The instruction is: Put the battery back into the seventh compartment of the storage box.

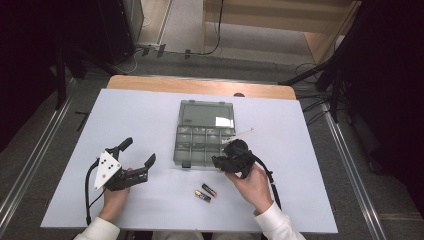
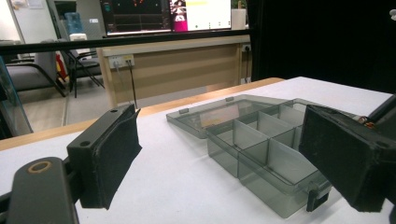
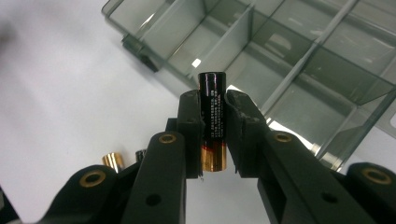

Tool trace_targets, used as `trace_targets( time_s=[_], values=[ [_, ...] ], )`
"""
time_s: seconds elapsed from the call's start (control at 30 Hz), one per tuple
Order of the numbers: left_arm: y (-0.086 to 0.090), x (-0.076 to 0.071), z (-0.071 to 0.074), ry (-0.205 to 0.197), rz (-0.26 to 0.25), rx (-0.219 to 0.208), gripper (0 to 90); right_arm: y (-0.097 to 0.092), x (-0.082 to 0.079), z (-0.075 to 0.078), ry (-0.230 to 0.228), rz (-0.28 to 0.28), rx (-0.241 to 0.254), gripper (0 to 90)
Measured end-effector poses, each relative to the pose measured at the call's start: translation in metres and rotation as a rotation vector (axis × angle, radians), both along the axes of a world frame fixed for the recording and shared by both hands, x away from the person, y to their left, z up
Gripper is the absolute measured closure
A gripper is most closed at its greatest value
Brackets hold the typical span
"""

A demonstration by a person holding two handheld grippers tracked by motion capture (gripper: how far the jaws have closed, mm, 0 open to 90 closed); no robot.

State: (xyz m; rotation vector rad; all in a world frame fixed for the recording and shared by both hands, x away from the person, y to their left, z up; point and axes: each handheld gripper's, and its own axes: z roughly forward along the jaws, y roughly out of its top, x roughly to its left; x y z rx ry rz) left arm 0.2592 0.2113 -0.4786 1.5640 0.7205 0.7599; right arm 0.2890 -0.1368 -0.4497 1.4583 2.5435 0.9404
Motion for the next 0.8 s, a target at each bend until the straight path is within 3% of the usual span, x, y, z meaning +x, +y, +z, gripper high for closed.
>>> trace_targets(
  time_s=[0.27,0.3,0.43,0.47,0.53,0.57,0.6,0.8],
  values=[
    [0.0,0.0,0.0,0.003,0.002,-0.002,12.0,-0.006,0.008,-0.001,-0.007,-0.068,0.108,77.7],
    [0.001,0.0,0.0,0.004,0.001,-0.002,12.1,-0.009,0.01,-0.002,-0.02,-0.097,0.15,77.7],
    [0.001,0.0,0.0,0.004,0.001,-0.001,12.1,-0.013,0.012,-0.004,-0.032,-0.139,0.203,77.7],
    [0.001,0.0,0.0,0.005,0.002,0.0,12.1,-0.015,0.014,-0.006,-0.031,-0.163,0.25,77.7],
    [0.001,0.0,0.0,0.005,0.002,0.0,12.1,-0.016,0.015,-0.007,-0.032,-0.172,0.26,77.7],
    [0.001,0.0,0.0,0.005,0.002,0.0,12.1,-0.016,0.016,-0.008,-0.031,-0.183,0.281,77.8],
    [0.001,0.0,0.0,0.005,0.002,0.0,12.1,-0.017,0.018,-0.012,-0.005,-0.198,0.336,77.8],
    [0.001,0.0,0.0,0.004,0.004,0.002,12.0,-0.018,0.022,-0.021,0.02,-0.246,0.408,77.7]
  ],
)
